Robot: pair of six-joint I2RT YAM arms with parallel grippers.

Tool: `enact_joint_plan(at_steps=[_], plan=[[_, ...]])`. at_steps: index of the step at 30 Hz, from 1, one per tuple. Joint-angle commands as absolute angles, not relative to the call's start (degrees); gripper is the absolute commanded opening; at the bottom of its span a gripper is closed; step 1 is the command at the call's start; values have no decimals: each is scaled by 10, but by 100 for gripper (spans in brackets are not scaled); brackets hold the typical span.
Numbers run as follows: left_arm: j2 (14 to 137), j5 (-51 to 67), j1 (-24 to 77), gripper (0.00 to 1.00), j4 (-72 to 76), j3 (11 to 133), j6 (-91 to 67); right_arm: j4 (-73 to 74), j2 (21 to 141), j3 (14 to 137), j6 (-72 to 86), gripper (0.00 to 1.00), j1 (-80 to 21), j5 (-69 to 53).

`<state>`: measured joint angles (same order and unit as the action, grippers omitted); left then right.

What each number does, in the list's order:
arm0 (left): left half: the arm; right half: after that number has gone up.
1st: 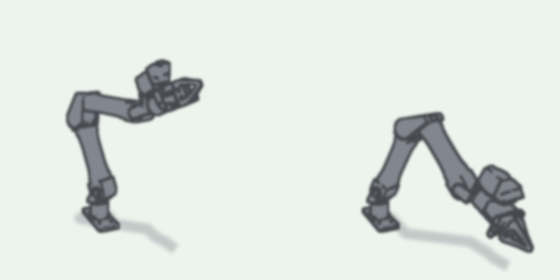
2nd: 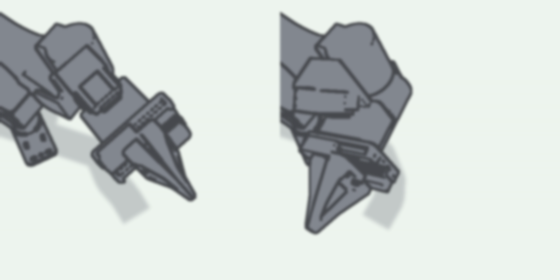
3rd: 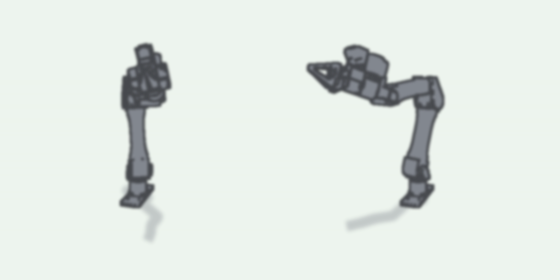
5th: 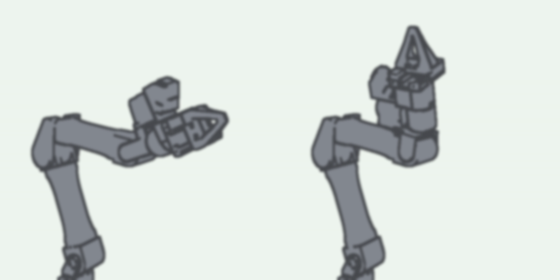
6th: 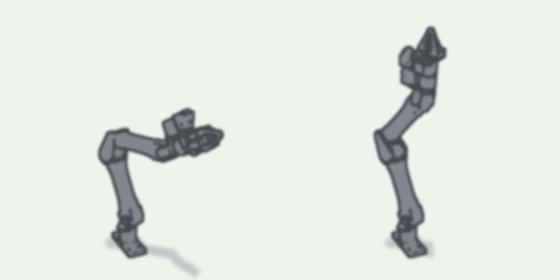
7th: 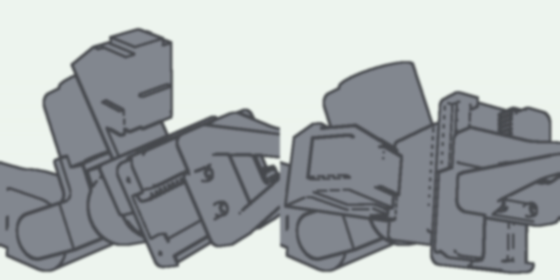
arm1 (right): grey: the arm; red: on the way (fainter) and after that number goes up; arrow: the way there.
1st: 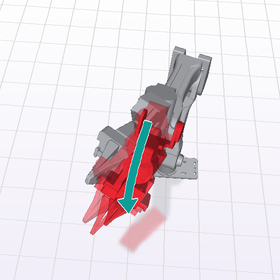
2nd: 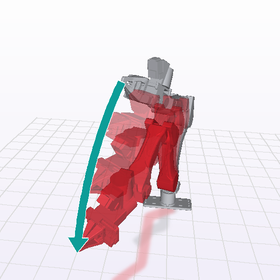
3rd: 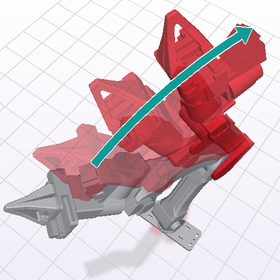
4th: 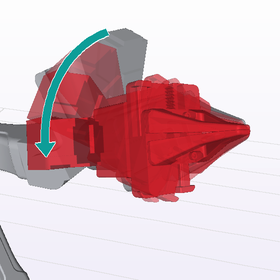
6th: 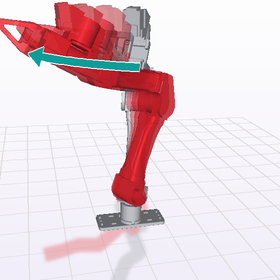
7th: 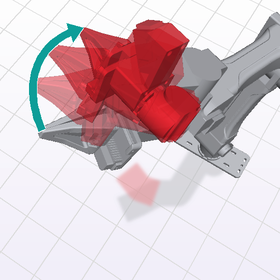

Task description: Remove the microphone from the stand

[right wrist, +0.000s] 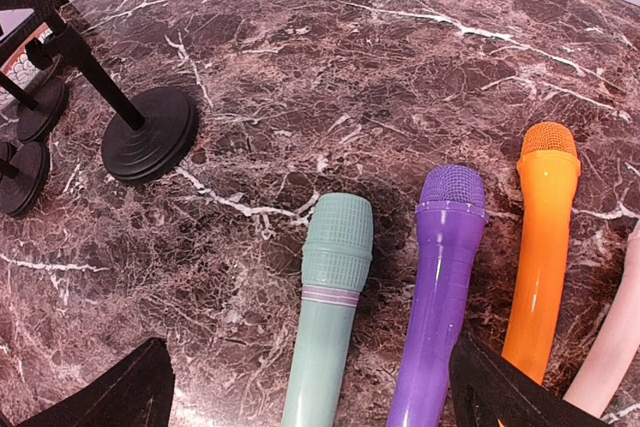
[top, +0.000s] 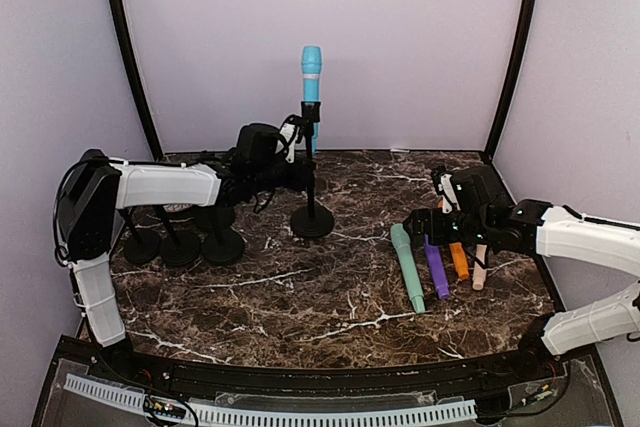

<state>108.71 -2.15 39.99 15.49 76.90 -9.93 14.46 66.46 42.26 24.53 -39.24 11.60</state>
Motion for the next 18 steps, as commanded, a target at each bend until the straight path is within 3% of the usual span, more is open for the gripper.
enact_joint_plan(at_steps=[1,5,18], plan=[[1069,-37,401,7,178,760,-103,127,667,423,249,97,-389,124],[1026,-43,404,0,209,723,-91,131,667,428,249,97,-389,123],[829,-176,504,0,249,572,-97,138,647,423,254,96,-389,116]])
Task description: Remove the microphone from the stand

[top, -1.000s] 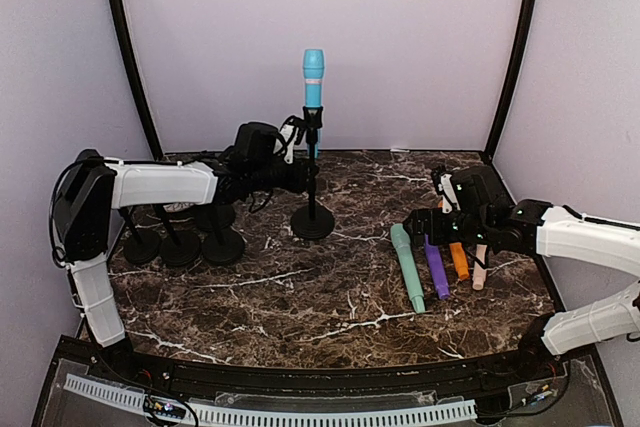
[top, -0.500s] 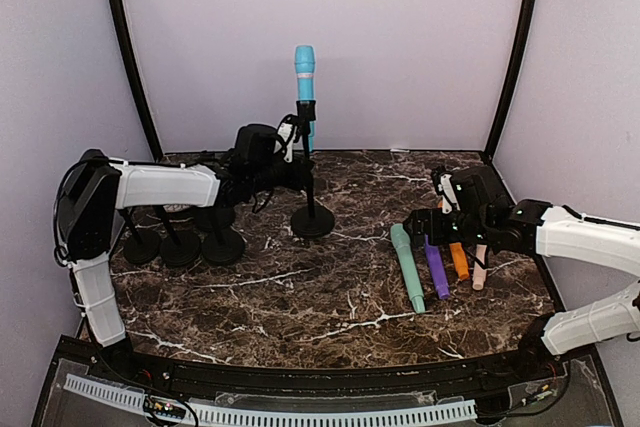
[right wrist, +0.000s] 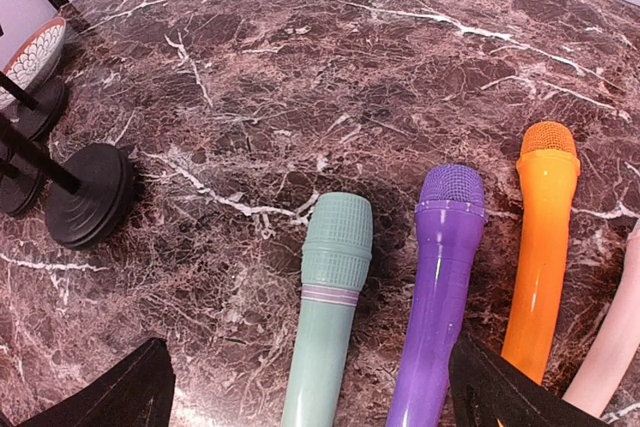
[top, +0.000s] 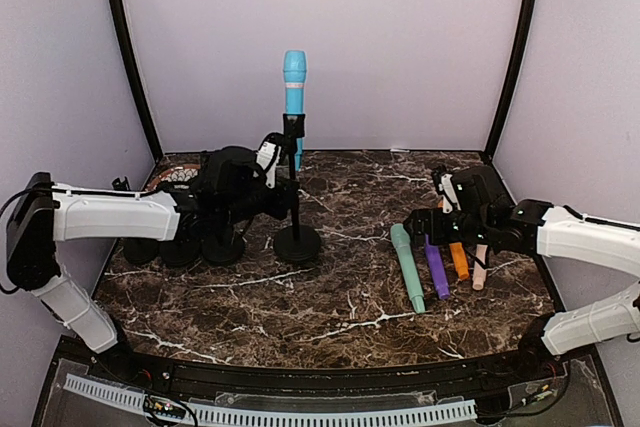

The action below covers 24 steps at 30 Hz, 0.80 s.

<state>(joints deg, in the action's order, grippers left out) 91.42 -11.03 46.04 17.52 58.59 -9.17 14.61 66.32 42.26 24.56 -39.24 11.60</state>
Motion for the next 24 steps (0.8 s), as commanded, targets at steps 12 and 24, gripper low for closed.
enact_joint_plan(at_steps=[12,24], plan=[[793,-349,664,0,286,510,-124,86,622,402,269,96,-390,37],[857,-316,698,0,318,506,-136,63,620,394,267,96,-399,16]])
